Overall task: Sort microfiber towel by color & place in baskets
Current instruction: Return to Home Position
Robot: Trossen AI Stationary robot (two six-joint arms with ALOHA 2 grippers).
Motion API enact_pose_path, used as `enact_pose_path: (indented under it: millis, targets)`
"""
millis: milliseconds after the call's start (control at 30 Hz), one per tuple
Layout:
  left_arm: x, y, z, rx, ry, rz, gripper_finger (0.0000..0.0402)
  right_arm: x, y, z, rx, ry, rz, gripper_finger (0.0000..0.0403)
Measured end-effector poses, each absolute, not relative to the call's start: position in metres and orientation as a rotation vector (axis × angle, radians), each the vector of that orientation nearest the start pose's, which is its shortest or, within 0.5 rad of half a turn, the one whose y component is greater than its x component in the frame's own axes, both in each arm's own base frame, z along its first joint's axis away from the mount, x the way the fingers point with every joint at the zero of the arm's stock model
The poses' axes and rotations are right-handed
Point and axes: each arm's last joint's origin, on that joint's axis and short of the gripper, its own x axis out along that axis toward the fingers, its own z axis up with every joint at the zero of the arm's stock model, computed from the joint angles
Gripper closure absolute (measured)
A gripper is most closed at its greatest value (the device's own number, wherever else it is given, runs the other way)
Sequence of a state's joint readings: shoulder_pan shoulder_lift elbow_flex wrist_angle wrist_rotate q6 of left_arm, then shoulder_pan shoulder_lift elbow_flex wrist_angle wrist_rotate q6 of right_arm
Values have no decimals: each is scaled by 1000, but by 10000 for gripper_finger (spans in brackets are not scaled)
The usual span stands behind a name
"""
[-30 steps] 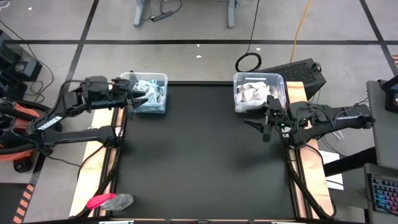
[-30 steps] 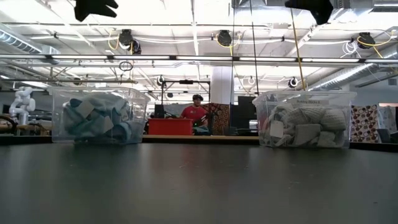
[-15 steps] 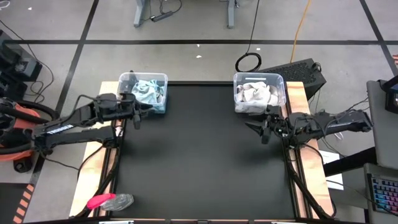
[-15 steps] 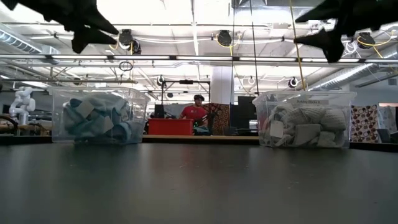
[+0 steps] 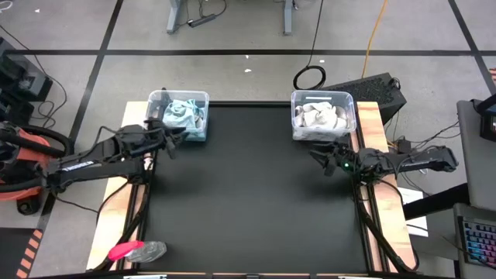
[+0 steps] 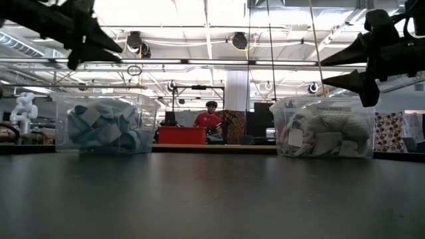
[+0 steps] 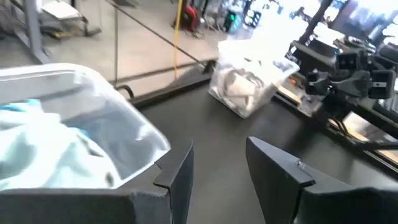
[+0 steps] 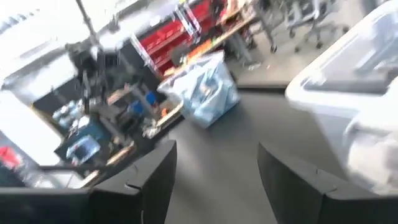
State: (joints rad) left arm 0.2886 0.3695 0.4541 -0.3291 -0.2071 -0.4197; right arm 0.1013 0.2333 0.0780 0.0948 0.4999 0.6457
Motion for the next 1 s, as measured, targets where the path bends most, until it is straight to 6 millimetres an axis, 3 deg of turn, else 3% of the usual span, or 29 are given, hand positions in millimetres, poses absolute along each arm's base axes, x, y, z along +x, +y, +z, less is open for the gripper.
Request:
enact_pose_path:
  millis: [200,367,600,833,1000]
  targets:
    - [75,30,225,-479,166,598,249,96,-10,179,574,-141,-507,208]
    - [66,27,207,-534,83,583,249,89,-13,178,570,-146,-549,229]
    - [69,28,197,-539,94,577,249,87,-18,176,582,-144,-627,247]
    - [74,29,170,-578,164,605,249,87,-19,177,633,-164,-628,250]
    - [76,30,170,-560,131,603,249,87,-19,176,599,-145,-621,250]
